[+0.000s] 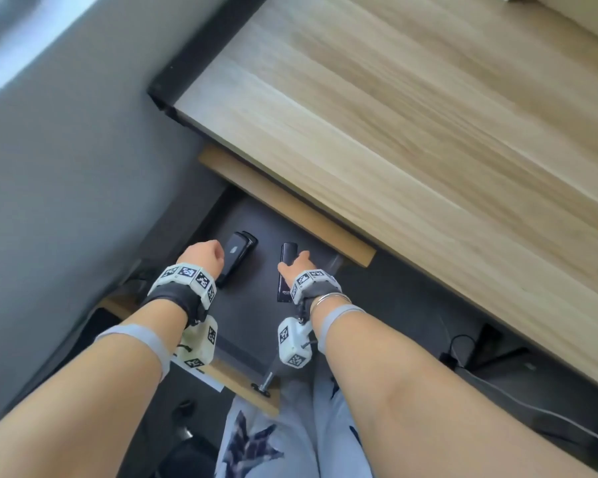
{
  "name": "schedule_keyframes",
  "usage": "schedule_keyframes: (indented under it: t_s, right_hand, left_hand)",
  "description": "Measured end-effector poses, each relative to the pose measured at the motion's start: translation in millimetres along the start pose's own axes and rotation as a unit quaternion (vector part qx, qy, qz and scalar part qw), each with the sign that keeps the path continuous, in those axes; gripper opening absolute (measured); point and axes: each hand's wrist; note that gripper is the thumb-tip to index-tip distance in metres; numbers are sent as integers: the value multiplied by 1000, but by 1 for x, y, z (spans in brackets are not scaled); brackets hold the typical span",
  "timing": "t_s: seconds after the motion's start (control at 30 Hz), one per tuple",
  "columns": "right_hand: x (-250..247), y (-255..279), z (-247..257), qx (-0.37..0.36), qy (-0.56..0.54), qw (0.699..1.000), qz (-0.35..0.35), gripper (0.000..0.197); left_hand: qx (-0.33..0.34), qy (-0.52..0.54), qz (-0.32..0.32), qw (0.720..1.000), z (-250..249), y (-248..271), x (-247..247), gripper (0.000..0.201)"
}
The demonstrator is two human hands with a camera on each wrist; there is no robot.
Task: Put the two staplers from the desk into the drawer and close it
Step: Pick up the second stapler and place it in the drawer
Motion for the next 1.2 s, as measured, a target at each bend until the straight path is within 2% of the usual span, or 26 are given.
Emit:
schedule_keyframes:
  t_s: [0.17,0.3,0.47,0.77,0.83,0.97,1.1,1.2]
  right_hand:
    - [20,-27,-1,42,-4,999,20,53]
    - [33,-43,-4,69,-53,996,20,52]
    - [46,-56,-5,89,-117,989,-8,52]
    - [32,-54,-6,94,-58,994,16,52]
    - [21,-45,-4,72,-26,997,-2,49]
    - [-2,-23,6,-22,81,996,-23,35]
    - [-30,11,21,-130,151,979,-45,31]
    - [-50,36,33,-219,150,962,-60,27]
  left_hand:
    - [1,-1,5,1000,2,-18,15,30]
    - [4,12,6,1000,4,-28,23,28]
    - [9,27,3,1000,6,-36,29,27]
    - [-3,24,17,1000,5,-31,26,27]
    - [-8,21,22,999,3,-24,21,27]
    - [-17,22,22,999,-2,-5,4,29]
    - [-30,37,11,999,-3,19,-13,30]
    - [-47,49,11,998,5,37,-20,28]
Point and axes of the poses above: each hand's wrist, its own y-axis away from the middle knuckle, its own x-axis out of the palm, z = x × y, and after that the axes turned 2 degrees about y, right-handed
